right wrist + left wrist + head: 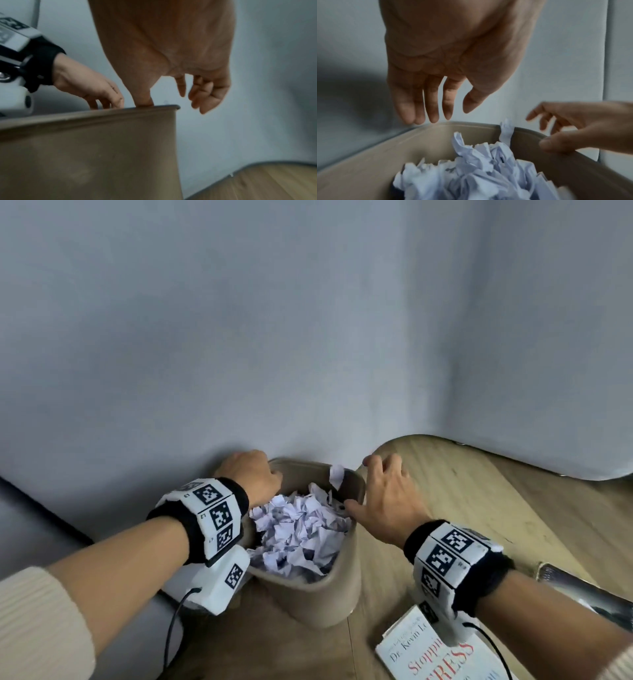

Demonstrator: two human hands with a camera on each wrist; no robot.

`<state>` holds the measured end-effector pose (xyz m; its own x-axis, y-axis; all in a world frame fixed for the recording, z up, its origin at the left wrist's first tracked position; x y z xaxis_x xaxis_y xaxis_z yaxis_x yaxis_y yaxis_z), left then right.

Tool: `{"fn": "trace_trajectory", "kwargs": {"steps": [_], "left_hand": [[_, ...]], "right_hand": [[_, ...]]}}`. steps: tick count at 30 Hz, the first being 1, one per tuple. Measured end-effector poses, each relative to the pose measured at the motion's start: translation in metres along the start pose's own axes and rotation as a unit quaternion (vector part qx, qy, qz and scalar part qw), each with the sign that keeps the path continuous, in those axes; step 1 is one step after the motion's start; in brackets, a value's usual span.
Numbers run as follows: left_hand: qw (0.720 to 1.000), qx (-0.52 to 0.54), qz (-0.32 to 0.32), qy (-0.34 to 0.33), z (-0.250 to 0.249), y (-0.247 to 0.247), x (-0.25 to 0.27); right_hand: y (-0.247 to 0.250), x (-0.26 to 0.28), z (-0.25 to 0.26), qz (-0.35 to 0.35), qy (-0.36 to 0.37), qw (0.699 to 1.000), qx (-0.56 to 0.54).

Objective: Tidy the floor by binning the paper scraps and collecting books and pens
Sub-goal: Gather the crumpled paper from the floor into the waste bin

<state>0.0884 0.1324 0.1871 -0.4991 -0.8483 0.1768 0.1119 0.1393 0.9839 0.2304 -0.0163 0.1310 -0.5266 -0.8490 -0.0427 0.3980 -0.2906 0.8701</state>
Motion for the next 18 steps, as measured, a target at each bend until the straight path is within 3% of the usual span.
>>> {"fn": "trace_trajectory", "kwargs": {"steps": [3,8,10,13,15,18], "left_hand": [[1.0,-0.001,0.016,-0.005,-0.008,-0.007,-0.001],[0.994,0.059,-0.034,-0.086,-0.056,0.004,0.007],[0.99,0.082,-0.049,-0.1,-0.078,0.01,0.008],[0.987,0.092,-0.007,-0.131,-0.125,0.011,0.015],[0.976,0.133,0.023,-0.168,-0.168,0.013,0.027],[0.953,0.177,0.008,-0.245,-0.241,0.026,0.044]], "right_hand": [[-0.013,0.003,-0.033,0.065,-0.089,0.991,-0.071],[0.015,0.02,-0.078,0.036,-0.122,0.973,-0.193],[0.044,0.031,-0.101,0.008,-0.132,0.966,-0.222],[0.105,0.058,-0.148,-0.079,-0.164,0.957,-0.226],[0.147,0.085,-0.178,-0.146,-0.185,0.945,-0.229],[0.204,0.131,-0.215,-0.227,-0.19,0.939,-0.177]]}}
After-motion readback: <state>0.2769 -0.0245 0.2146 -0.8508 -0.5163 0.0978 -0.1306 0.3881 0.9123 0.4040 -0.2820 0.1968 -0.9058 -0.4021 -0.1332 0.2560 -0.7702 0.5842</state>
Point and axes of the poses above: each hand's wrist, its own x-axis away from the middle knuckle, its own y-axis out of the back of the hand, z = x × y, the point moved 6 cm from there along -x, towards the middle knuckle, and after that the axes turned 5 degrees about z, right-handed, at the moved point
